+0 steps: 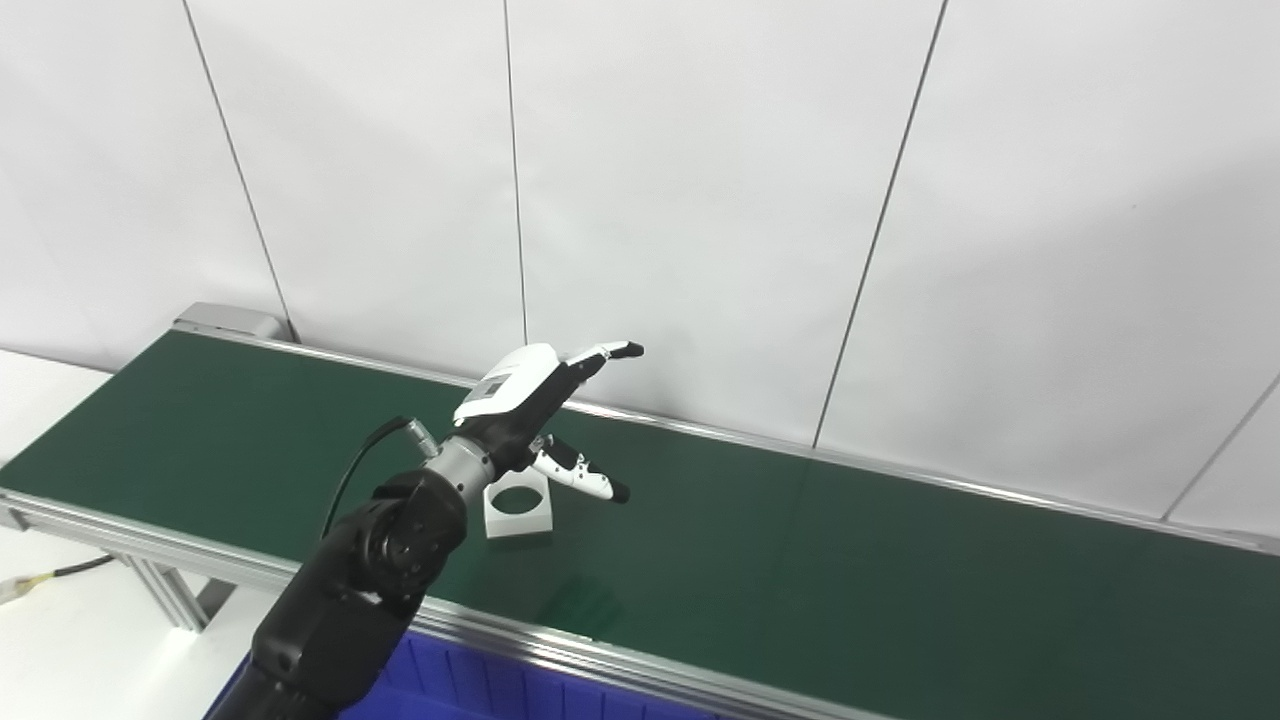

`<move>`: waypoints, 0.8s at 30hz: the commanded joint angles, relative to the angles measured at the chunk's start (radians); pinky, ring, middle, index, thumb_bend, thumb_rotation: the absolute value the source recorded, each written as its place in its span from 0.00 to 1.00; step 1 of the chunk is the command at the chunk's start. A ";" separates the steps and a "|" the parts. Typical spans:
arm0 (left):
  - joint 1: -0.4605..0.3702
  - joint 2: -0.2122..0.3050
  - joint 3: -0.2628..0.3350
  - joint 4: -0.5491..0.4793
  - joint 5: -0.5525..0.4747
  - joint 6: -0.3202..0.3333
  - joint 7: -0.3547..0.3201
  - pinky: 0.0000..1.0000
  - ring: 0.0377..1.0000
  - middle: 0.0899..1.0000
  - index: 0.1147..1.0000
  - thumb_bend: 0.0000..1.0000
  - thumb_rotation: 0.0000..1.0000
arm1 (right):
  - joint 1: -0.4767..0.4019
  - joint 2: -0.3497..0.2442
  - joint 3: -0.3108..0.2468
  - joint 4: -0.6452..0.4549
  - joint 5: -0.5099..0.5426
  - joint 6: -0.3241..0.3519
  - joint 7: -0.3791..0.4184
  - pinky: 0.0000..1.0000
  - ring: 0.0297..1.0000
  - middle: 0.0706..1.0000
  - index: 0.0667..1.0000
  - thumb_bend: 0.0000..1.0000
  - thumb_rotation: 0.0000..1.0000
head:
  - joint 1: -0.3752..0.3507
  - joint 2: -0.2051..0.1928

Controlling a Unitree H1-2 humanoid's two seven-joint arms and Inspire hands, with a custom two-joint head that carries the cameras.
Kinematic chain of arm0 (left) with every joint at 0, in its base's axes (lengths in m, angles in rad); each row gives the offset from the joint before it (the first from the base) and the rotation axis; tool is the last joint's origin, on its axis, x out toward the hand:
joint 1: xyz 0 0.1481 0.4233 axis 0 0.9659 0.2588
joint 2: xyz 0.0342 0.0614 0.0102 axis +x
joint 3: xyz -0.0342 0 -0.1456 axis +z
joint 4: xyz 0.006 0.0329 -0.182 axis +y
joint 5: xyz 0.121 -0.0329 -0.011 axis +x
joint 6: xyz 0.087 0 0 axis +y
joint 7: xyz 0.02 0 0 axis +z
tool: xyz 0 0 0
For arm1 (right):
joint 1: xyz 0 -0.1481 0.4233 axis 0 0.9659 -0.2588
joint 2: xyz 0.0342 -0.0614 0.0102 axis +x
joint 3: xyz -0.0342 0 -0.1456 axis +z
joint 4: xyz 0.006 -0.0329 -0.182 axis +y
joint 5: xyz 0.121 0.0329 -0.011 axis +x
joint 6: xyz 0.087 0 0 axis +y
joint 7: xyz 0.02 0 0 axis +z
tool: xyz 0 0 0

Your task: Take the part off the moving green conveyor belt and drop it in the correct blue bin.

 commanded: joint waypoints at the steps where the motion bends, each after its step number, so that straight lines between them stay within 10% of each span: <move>1: -0.066 0.025 -0.014 0.039 0.018 -0.017 0.023 1.00 0.98 0.92 0.92 0.89 0.14 | -0.003 0.004 -0.005 -0.032 0.004 -0.040 -0.010 0.60 0.69 0.74 0.75 0.72 0.00 | -0.002 0.000; 24: -0.138 0.034 -0.134 0.348 0.077 0.011 0.030 1.00 1.00 0.97 0.94 0.92 0.26 | 0.014 0.012 -0.008 -0.052 0.009 -0.039 -0.004 0.59 0.67 0.72 0.75 0.73 0.00 | -0.019 0.014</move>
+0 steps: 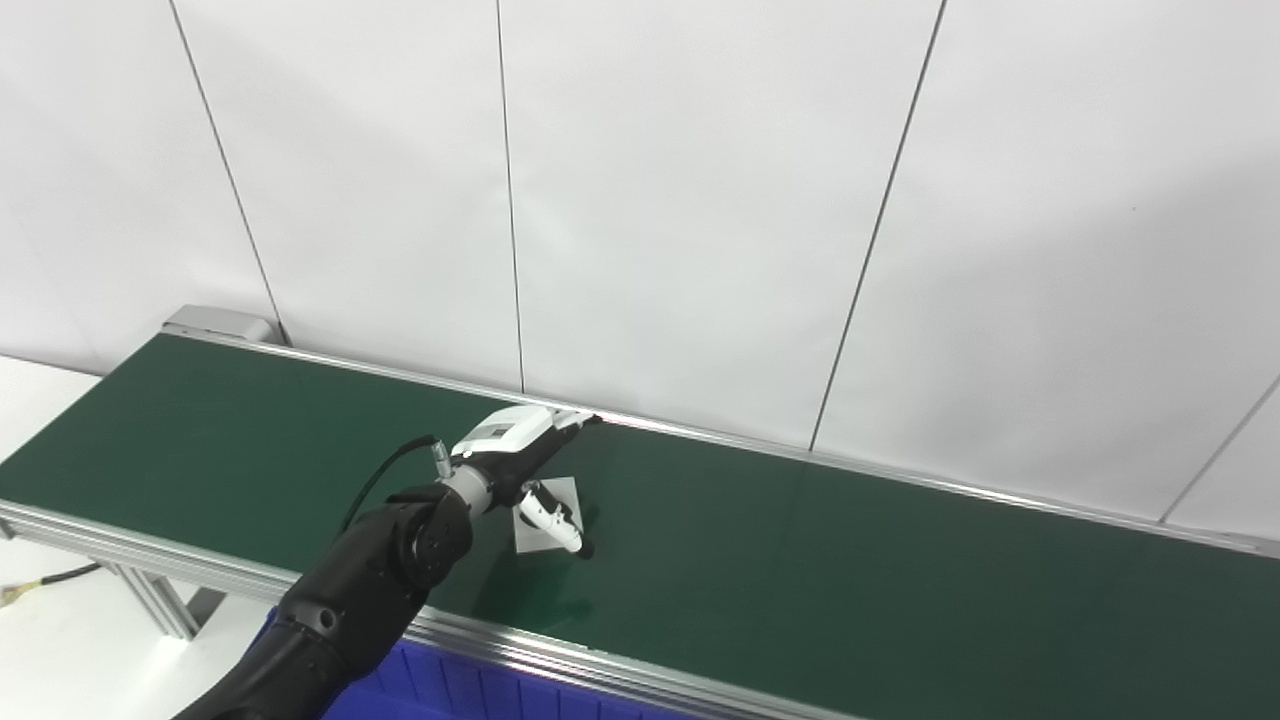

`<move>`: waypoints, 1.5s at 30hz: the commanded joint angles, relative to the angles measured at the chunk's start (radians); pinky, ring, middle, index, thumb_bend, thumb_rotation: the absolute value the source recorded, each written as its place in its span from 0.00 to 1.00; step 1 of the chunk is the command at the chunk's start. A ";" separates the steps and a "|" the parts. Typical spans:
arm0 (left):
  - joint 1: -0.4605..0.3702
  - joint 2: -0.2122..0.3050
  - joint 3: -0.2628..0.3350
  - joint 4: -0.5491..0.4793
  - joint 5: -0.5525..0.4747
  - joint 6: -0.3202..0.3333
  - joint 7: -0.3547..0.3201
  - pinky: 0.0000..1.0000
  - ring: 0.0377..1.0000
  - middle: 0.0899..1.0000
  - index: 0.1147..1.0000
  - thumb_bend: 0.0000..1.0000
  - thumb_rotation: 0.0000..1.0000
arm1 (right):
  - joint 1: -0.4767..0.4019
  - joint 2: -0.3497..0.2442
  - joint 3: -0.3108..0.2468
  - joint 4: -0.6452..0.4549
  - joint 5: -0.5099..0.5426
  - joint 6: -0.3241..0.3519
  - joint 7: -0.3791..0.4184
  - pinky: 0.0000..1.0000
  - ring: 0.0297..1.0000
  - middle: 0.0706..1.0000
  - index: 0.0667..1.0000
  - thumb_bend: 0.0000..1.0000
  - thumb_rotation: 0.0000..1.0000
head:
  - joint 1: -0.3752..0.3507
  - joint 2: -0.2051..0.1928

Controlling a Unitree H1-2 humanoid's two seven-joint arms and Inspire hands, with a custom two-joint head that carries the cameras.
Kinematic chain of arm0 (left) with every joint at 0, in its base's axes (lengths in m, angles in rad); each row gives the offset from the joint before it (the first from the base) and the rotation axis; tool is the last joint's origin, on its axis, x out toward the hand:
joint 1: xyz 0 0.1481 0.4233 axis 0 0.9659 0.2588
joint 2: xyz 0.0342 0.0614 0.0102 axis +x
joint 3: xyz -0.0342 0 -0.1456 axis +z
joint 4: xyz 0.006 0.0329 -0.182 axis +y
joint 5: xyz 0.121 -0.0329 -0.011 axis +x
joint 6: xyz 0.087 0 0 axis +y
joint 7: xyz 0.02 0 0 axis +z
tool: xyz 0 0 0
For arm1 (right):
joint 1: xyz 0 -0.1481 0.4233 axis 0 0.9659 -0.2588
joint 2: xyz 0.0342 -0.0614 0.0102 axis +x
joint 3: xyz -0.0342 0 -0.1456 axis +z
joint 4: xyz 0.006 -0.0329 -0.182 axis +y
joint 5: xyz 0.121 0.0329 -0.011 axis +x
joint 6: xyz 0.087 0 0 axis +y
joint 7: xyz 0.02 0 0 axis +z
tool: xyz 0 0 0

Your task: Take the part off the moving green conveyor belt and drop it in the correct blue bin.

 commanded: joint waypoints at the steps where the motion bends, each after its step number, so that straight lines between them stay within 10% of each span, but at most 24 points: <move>1: -0.049 0.018 -0.001 -0.003 -0.003 -0.002 0.015 1.00 1.00 0.97 0.94 0.92 0.25 | -0.003 0.009 -0.003 -0.029 0.001 -0.039 -0.005 0.59 0.67 0.72 0.75 0.73 0.00 | 0.001 0.001; 12: -0.051 0.016 -0.004 0.085 -0.070 -0.047 -0.011 1.00 0.99 0.86 0.84 0.90 0.00 | 0.005 0.011 -0.006 -0.036 -0.007 -0.039 -0.010 0.59 0.67 0.73 0.76 0.72 0.00 | -0.005 0.019; 15: -0.040 -0.006 0.026 0.131 -0.121 -0.108 0.048 0.68 0.72 0.71 0.68 0.86 0.00 | 0.007 0.011 -0.007 -0.038 -0.006 -0.039 -0.009 0.59 0.67 0.72 0.76 0.72 0.00 | -0.005 0.022; 16: -0.036 -0.014 0.031 0.145 -0.125 -0.124 0.074 0.59 0.57 0.62 0.61 0.68 0.00 | 0.009 0.011 -0.008 -0.041 -0.006 -0.039 -0.008 0.59 0.67 0.73 0.76 0.71 0.00 | -0.004 0.024; 20: -0.021 -0.043 0.039 0.183 -0.122 -0.164 0.179 0.52 0.43 0.47 0.49 0.51 0.00 | 0.015 0.010 -0.012 -0.052 0.004 -0.040 0.000 0.59 0.67 0.73 0.76 0.71 0.00 | -0.001 0.028; 34: 0.016 -0.134 0.144 0.303 -0.274 -0.333 0.373 0.38 0.42 0.44 0.46 0.48 0.00 | 0.025 0.011 -0.021 -0.070 -0.006 -0.040 -0.010 0.59 0.68 0.73 0.76 0.71 0.00 | 0.002 0.039; 45: 0.144 -0.166 0.283 -0.150 -0.529 -0.239 0.241 0.39 0.43 0.43 0.44 0.48 0.00 | 0.021 0.014 -0.017 -0.069 0.001 -0.040 0.004 0.61 0.69 0.74 0.77 0.69 0.00 | -0.001 0.042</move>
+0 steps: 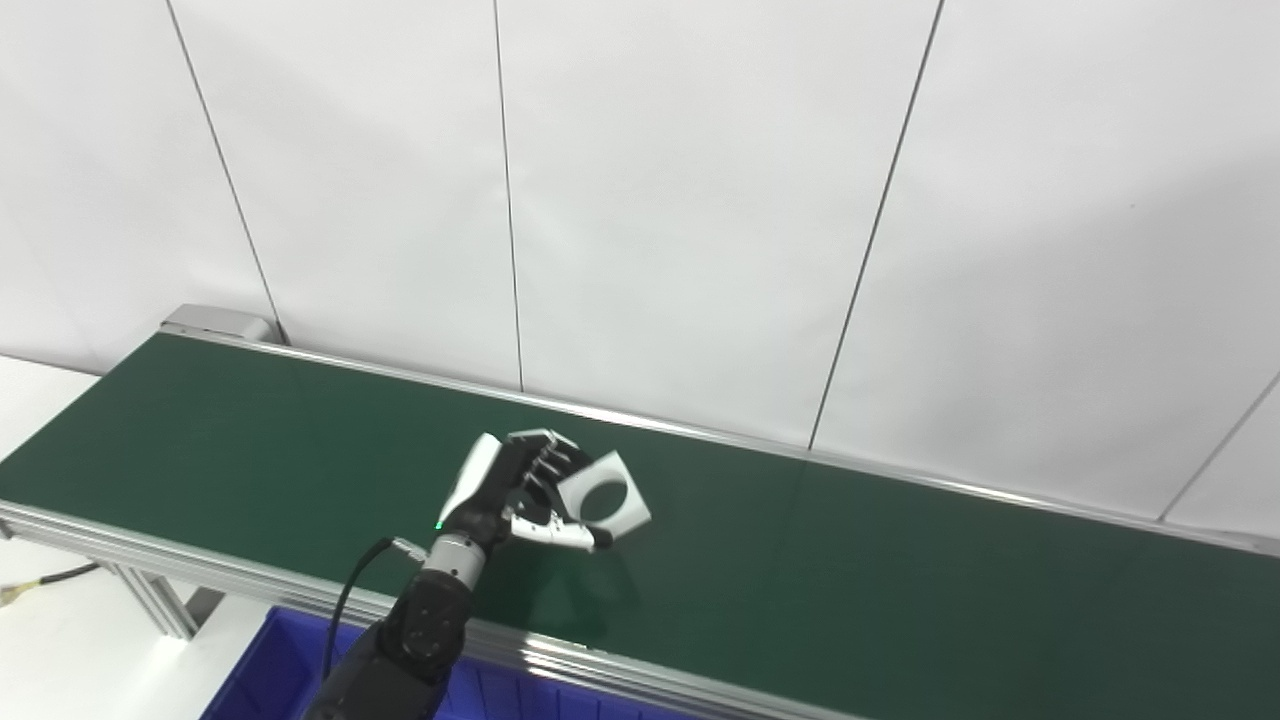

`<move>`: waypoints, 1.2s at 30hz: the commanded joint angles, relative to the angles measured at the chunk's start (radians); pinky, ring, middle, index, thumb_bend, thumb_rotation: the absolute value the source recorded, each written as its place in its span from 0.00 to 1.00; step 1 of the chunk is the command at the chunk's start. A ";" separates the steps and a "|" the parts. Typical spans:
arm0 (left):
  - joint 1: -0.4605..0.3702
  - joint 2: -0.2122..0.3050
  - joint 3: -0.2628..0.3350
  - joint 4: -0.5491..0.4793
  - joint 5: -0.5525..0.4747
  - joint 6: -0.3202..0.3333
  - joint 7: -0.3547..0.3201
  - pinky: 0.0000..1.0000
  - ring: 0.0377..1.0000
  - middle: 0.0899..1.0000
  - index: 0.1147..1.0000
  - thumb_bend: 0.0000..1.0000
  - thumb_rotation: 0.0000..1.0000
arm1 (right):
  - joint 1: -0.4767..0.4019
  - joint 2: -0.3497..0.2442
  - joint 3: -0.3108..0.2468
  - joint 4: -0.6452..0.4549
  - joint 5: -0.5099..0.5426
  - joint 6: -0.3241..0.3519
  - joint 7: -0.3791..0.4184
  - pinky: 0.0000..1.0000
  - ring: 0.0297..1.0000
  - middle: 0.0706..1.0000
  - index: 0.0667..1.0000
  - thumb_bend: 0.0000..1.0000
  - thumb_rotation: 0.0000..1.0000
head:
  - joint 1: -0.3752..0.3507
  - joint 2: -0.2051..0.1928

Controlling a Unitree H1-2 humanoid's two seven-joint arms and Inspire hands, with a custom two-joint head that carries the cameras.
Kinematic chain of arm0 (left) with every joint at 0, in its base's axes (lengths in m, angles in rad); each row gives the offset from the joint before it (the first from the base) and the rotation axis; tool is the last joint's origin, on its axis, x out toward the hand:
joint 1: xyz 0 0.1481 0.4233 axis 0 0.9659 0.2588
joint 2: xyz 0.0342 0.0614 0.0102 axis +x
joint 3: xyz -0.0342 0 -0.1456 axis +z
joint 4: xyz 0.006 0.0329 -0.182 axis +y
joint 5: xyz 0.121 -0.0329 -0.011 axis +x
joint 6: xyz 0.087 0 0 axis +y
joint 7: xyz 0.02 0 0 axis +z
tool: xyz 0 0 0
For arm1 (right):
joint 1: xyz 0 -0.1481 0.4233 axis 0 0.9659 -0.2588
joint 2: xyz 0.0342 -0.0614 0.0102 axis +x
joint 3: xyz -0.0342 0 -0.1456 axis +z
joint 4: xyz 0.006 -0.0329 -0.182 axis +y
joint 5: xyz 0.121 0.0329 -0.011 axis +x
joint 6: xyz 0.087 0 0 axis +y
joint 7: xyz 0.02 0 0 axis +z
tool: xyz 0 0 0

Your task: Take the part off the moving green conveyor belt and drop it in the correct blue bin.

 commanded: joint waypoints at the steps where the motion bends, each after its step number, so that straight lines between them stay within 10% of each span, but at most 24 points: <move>1: -0.008 0.011 0.024 -0.123 -0.069 0.008 -0.042 0.39 0.43 0.43 0.44 0.48 0.00 | -0.006 0.009 0.000 -0.029 0.002 -0.040 0.001 0.61 0.68 0.73 0.77 0.69 0.00 | -0.001 0.001; 13: 0.148 0.065 0.096 -0.572 -0.451 0.198 -0.293 0.34 0.41 0.45 0.47 0.48 0.00 | 0.002 0.016 0.017 -0.043 -0.024 -0.039 -0.013 0.60 0.67 0.73 0.76 0.70 0.00 | -0.025 0.037; 26: 0.303 0.217 0.116 -0.602 -0.795 0.281 -0.654 0.35 0.41 0.42 0.47 0.48 0.00 | 0.046 0.024 0.032 -0.104 -0.051 -0.039 -0.018 0.62 0.70 0.75 0.78 0.66 0.01 | -0.053 0.118; 36: 0.420 0.285 0.027 -0.685 -0.750 0.360 -0.758 0.29 0.40 0.42 0.44 0.50 0.00 | 0.066 0.030 0.027 -0.142 -0.073 -0.036 -0.005 0.62 0.70 0.75 0.78 0.66 0.02 | -0.056 0.195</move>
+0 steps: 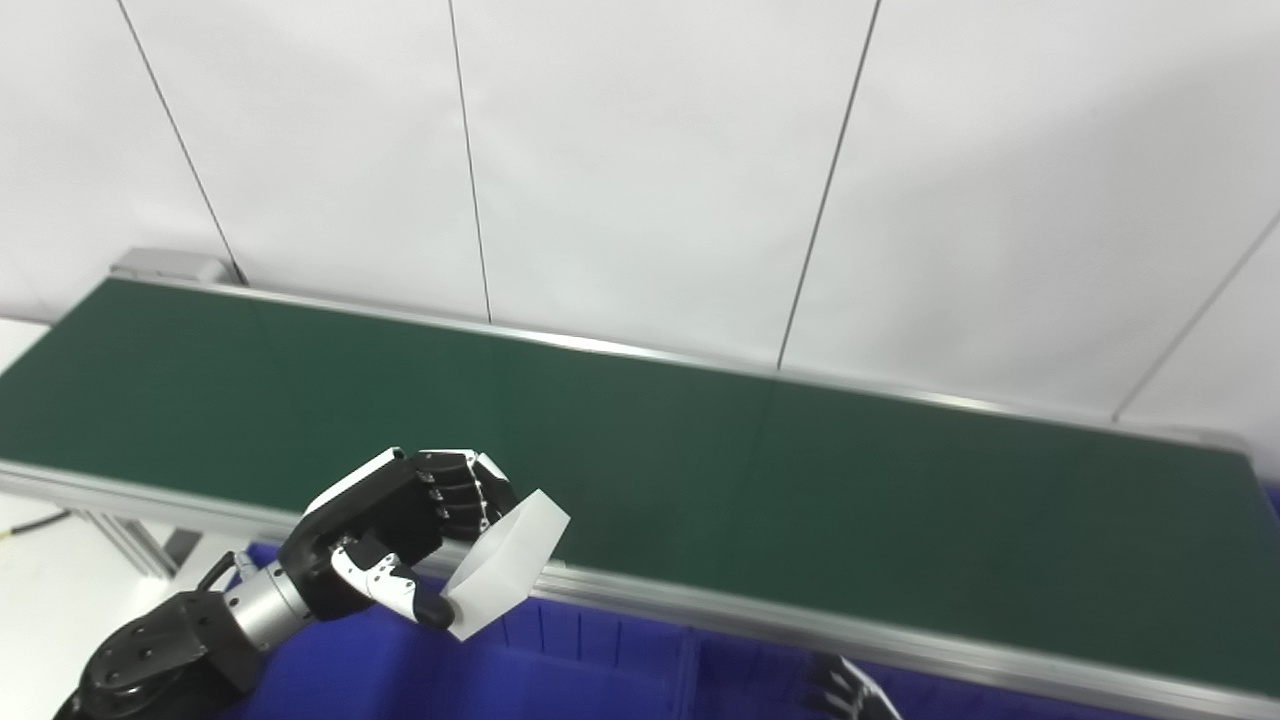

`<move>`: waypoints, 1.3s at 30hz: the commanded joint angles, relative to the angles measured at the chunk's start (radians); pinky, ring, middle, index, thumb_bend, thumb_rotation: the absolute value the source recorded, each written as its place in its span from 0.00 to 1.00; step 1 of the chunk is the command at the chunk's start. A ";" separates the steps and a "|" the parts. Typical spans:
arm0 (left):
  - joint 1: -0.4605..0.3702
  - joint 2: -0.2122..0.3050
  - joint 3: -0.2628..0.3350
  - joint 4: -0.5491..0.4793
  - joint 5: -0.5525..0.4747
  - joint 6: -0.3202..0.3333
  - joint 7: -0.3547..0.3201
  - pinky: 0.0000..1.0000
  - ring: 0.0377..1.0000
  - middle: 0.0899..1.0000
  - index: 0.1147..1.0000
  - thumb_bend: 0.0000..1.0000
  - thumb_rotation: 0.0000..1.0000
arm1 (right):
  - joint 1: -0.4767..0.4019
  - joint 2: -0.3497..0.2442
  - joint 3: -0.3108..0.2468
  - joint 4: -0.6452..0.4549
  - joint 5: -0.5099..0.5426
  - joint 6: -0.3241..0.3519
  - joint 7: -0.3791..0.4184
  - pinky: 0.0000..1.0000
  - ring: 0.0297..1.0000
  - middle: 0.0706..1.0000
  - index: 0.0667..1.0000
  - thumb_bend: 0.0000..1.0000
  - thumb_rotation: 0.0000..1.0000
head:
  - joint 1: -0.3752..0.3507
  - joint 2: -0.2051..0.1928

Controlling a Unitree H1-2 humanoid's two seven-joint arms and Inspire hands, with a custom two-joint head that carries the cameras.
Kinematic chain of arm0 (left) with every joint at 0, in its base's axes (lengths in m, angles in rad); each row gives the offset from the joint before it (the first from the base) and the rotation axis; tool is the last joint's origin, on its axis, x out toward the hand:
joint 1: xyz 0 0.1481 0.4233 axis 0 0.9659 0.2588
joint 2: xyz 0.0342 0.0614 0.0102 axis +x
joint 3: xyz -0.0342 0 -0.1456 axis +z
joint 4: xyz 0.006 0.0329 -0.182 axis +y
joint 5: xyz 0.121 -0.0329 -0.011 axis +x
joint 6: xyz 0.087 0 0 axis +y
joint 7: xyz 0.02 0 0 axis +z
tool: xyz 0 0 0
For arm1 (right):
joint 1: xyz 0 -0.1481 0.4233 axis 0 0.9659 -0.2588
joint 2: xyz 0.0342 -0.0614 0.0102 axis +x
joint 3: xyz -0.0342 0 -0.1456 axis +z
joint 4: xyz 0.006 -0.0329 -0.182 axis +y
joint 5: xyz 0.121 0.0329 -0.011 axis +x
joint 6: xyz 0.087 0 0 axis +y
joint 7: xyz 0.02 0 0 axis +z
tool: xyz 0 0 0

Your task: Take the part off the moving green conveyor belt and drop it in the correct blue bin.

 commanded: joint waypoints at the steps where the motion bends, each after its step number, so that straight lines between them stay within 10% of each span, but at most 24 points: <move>1: 0.002 0.022 -0.010 -0.044 0.004 0.014 -0.011 0.29 0.40 0.42 0.44 0.50 0.00 | 0.004 0.012 -0.001 -0.041 -0.002 -0.035 0.005 0.62 0.70 0.75 0.78 0.66 0.02 | 0.001 0.002; 16: 0.083 0.048 -0.166 -0.080 0.445 0.129 0.119 0.31 0.40 0.44 0.42 0.50 0.00 | 0.020 0.018 -0.014 -0.100 -0.024 0.006 0.022 0.61 0.68 0.74 0.77 0.67 0.04 | 0.002 0.073; 20: 0.094 -0.021 -0.160 -0.014 0.505 0.106 0.198 0.27 0.37 0.41 0.45 0.50 0.00 | 0.018 0.017 -0.019 -0.104 -0.022 0.017 0.028 0.60 0.68 0.74 0.77 0.67 0.05 | 0.004 0.078; 39: 0.120 -0.268 -0.134 0.358 0.945 -0.317 0.750 0.34 0.45 0.48 0.44 0.47 0.00 | 0.018 0.018 -0.030 -0.108 -0.031 0.017 0.037 0.61 0.68 0.73 0.77 0.67 0.06 | 0.005 0.083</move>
